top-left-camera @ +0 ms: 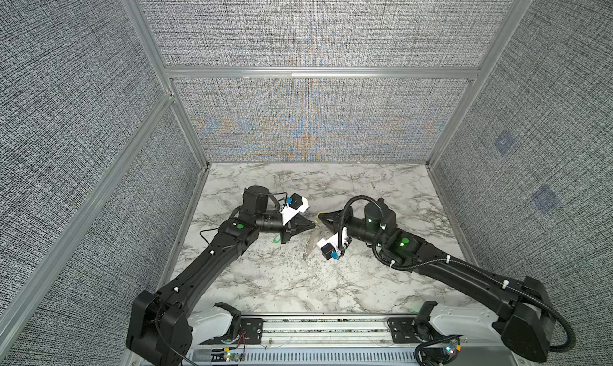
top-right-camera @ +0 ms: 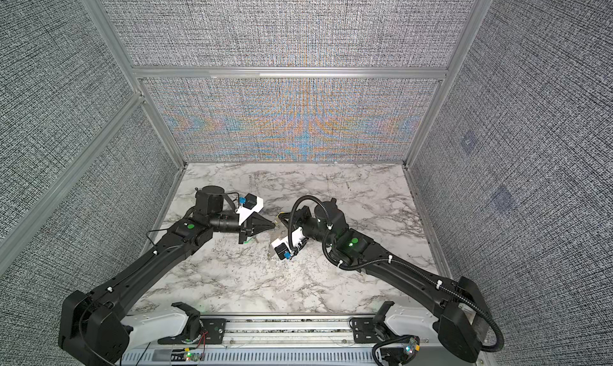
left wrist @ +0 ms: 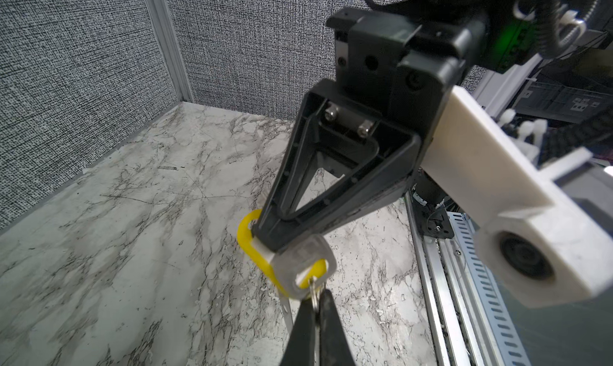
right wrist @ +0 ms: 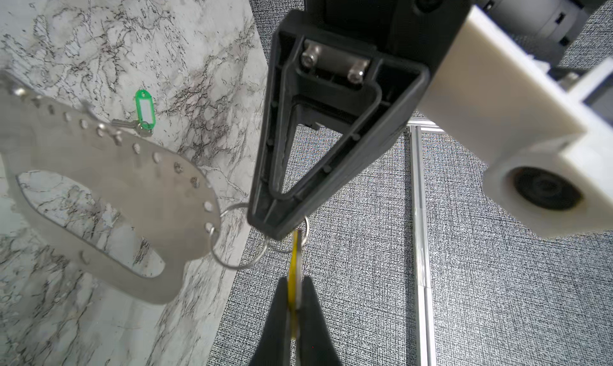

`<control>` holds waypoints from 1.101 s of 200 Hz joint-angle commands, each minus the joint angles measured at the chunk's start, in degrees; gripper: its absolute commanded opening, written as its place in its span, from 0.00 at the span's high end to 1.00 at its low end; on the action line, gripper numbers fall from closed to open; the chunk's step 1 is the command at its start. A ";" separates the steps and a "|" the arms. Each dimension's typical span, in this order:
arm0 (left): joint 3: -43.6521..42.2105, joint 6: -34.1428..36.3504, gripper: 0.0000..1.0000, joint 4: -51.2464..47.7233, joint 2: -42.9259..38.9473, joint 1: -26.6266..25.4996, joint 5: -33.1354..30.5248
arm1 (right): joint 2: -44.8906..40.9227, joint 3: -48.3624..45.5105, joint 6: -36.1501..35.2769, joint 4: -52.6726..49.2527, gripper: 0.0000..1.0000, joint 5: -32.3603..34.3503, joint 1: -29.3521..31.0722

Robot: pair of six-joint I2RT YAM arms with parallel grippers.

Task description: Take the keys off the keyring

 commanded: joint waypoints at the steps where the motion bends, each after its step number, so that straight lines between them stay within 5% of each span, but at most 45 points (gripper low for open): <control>1: -0.05 -0.85 0.97 4.84 -0.33 -0.21 3.30 | 0.52 0.50 1.20 0.24 0.96 -1.95 0.12; 29: -0.01 -1.22 1.00 5.37 -0.11 -0.22 3.61 | 0.71 0.34 1.38 0.97 0.91 -1.69 0.00; 71: -0.05 -1.15 1.00 5.42 0.25 -0.15 4.05 | 1.21 0.21 4.00 3.25 0.65 -1.10 -0.81; 114: 0.22 -0.53 1.00 4.73 0.64 -0.20 4.05 | 1.07 0.52 9.43 3.85 0.53 1.44 -2.51; 168: 0.81 0.64 1.00 3.39 0.99 -0.23 3.53 | -1.28 0.71 23.68 -4.82 0.50 3.79 -5.79; 220: 2.69 4.39 1.00 -1.40 1.46 -0.25 1.59 | -4.16 5.82 36.61 -17.47 0.57 -3.63 -10.13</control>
